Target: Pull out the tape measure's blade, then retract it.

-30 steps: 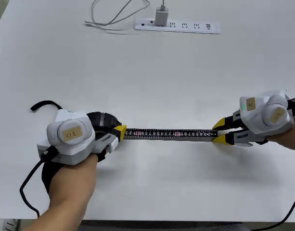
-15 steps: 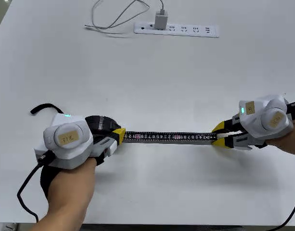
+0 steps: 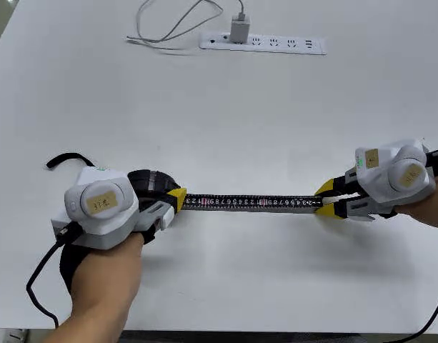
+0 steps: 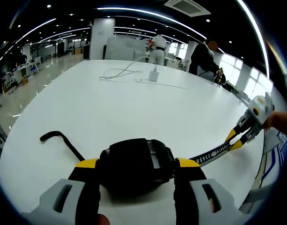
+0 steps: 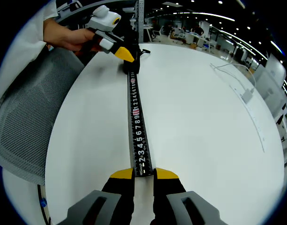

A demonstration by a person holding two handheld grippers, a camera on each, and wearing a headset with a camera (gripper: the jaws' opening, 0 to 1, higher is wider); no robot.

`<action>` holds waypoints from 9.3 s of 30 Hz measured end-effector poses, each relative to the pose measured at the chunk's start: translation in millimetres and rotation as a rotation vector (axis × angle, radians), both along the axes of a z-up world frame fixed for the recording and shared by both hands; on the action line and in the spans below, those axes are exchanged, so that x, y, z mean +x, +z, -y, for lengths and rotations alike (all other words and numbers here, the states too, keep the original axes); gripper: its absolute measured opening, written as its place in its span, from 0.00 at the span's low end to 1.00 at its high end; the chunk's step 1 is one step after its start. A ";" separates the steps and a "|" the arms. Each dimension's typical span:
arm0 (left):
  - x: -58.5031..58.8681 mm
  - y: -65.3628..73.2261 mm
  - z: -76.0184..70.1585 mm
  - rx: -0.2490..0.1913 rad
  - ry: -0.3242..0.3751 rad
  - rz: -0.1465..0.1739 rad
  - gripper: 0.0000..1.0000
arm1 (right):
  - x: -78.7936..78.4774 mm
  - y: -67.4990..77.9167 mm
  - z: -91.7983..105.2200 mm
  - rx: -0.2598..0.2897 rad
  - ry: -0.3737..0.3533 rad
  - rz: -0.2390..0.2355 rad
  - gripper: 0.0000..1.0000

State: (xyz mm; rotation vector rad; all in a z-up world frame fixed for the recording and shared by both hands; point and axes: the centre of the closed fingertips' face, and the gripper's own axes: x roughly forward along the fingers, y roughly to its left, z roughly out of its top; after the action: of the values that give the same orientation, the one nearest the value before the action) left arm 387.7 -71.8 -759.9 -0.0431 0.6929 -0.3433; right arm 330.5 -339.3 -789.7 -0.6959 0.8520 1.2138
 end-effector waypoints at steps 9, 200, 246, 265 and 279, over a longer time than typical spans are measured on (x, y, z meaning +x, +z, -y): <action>-0.4 0.2 0.0 0.010 -0.005 0.005 0.57 | -0.5 -0.3 0.8 -0.010 0.013 0.006 0.11; 3.1 14.0 -1.3 -0.078 -0.024 0.030 0.62 | 32.2 3.1 -222.5 0.241 0.031 -0.030 0.24; -7.3 40.3 10.3 -0.085 -0.141 0.119 0.87 | 27.8 21.2 -205.8 0.280 -0.071 -0.016 0.41; -17.7 68.1 12.5 -0.098 -0.252 0.184 0.93 | 21.7 61.7 -163.8 0.333 -0.200 0.071 0.61; -35.8 82.7 -3.4 -0.108 -0.314 0.202 0.96 | 10.2 94.0 -123.9 0.339 -0.272 0.163 0.74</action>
State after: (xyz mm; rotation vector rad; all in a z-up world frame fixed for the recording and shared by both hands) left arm 351.9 -68.4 -677.1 -0.0021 0.4792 -0.6770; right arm 340.7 -215.4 -695.8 -0.3832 0.5653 1.0084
